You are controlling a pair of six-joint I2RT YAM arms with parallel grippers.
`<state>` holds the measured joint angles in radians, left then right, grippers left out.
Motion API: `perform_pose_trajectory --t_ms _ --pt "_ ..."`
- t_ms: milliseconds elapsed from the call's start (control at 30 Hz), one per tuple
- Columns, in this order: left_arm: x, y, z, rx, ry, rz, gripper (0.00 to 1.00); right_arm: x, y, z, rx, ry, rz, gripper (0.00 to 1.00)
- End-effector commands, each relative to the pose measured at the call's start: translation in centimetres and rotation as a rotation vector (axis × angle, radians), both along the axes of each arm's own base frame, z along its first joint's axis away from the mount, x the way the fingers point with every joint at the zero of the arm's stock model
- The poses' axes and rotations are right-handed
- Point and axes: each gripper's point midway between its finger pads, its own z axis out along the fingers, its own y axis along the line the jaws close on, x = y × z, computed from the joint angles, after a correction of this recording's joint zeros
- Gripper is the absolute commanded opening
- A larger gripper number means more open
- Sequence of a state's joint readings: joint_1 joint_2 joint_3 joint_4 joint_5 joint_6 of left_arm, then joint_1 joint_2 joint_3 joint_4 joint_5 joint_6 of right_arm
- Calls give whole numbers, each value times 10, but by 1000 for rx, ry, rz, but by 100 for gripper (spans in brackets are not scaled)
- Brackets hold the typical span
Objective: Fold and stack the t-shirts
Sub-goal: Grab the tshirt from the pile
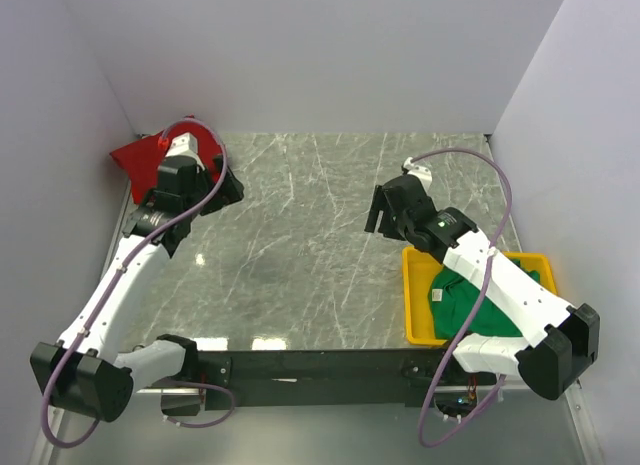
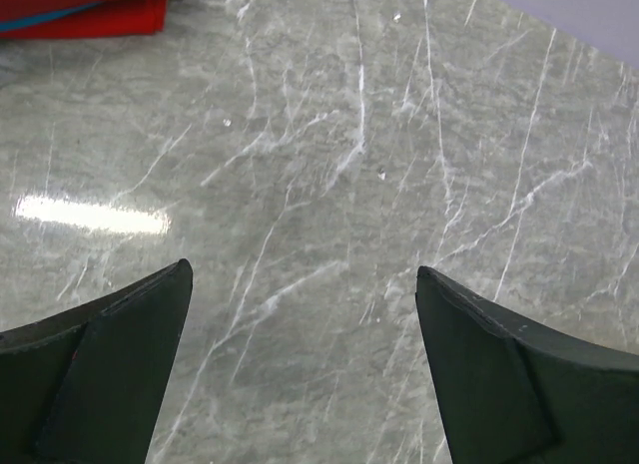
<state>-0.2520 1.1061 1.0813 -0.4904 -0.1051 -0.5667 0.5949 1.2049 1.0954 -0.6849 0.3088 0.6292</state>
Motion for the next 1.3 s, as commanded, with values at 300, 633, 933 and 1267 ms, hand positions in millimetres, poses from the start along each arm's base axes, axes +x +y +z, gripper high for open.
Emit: perform_pose_trajectory --t_ms 300,633,933,1267 --pt "21 -19 37 -20 -85 -91 99 29 3 11 27 -56 -15 85" --pt "-5 -26 28 -52 -45 -153 99 0 -26 -21 240 15 -117 92" --pt "-46 -49 11 -76 1 -242 99 -58 -110 -42 107 133 -539 99" --pt "-58 -68 26 -97 -41 -313 99 -102 -170 -75 12 282 -909 100"
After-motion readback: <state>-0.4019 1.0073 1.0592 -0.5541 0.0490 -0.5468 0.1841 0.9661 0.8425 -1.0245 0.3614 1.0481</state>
